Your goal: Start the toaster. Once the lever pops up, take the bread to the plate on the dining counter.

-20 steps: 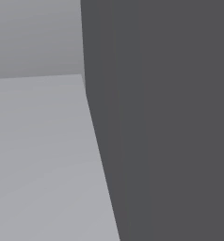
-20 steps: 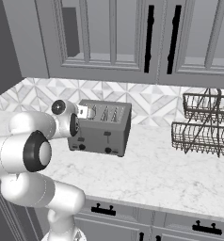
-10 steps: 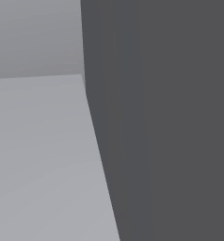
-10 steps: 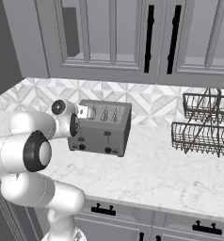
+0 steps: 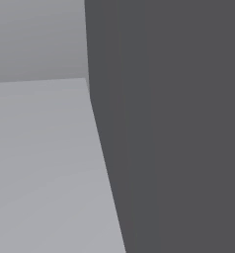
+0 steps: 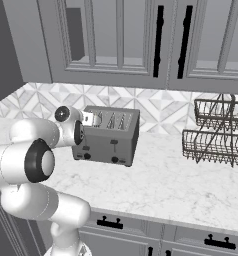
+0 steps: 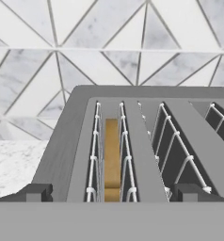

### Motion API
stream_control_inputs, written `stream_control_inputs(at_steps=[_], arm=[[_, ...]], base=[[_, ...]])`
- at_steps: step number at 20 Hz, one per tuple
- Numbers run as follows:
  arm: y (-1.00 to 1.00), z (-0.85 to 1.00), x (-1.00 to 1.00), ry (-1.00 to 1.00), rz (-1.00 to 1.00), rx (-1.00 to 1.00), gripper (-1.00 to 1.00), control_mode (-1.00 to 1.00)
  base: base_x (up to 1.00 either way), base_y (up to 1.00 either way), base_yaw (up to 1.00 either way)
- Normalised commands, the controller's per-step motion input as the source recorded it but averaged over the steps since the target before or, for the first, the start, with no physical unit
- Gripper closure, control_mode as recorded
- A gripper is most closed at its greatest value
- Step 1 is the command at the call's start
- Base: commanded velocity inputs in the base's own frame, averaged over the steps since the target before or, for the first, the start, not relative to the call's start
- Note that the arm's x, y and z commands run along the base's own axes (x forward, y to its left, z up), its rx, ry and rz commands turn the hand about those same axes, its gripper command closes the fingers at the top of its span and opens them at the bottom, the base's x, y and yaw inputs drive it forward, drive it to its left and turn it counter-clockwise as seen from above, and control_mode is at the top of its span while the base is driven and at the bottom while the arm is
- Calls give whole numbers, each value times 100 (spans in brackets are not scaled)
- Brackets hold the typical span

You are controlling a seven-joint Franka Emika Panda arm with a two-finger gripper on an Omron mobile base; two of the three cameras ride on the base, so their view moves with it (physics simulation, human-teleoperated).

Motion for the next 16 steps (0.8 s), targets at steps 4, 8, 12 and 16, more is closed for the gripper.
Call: stream_control_inputs(at_steps=[4, 8, 12, 16], arm=[[0, 0, 0, 0, 0, 0, -100, -100], [0, 0, 0, 0, 0, 0, -100, -100], [0, 0, 0, 0, 0, 0, -100, -100], [0, 0, 0, 0, 0, 0, -100, -100]], base=[[0, 0, 0], [0, 0, 0], [0, 0, 0], [0, 0, 0]])
